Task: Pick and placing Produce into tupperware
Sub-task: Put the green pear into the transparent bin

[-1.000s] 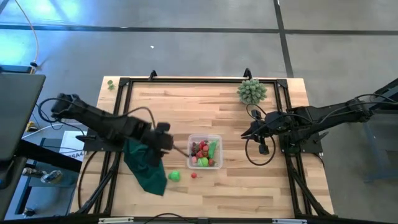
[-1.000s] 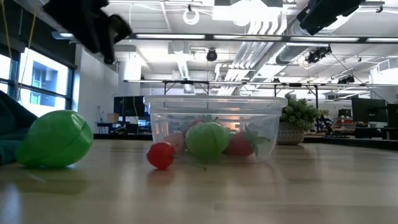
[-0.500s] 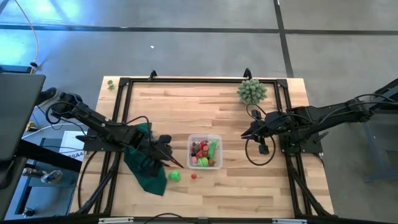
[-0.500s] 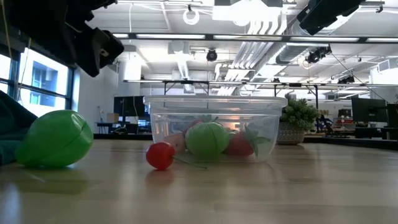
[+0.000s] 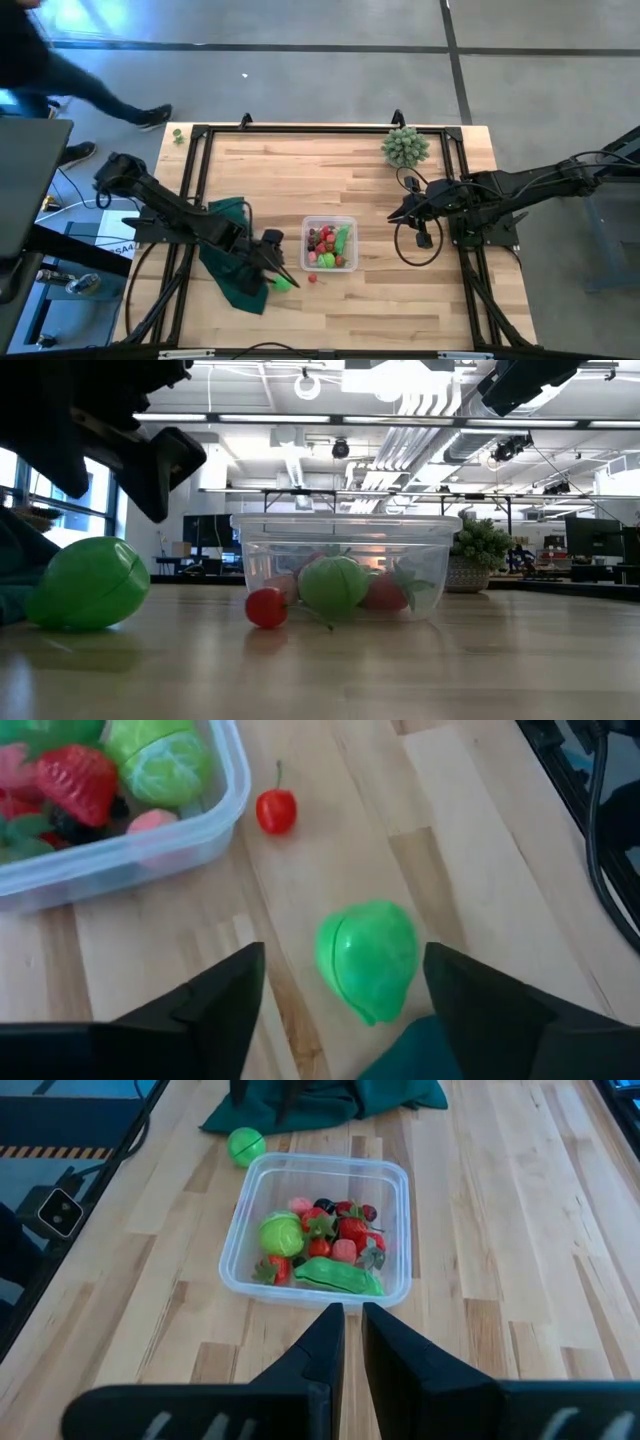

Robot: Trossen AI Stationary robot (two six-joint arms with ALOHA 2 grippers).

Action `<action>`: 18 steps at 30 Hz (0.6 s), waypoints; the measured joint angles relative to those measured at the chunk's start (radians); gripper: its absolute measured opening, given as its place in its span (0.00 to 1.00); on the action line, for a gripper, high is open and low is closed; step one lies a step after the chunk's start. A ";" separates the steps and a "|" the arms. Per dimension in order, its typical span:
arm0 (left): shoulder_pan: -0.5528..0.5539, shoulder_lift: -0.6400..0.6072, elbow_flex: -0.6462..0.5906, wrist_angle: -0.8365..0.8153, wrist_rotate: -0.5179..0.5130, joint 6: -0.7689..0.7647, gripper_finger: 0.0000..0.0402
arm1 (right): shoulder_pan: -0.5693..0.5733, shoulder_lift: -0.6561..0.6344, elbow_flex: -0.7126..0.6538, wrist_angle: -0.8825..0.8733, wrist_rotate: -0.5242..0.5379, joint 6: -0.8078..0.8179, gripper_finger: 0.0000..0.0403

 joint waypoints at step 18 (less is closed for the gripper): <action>-0.013 0.139 0.000 0.079 0.058 -0.037 0.83 | 0.000 0.000 0.000 0.000 0.000 0.000 0.07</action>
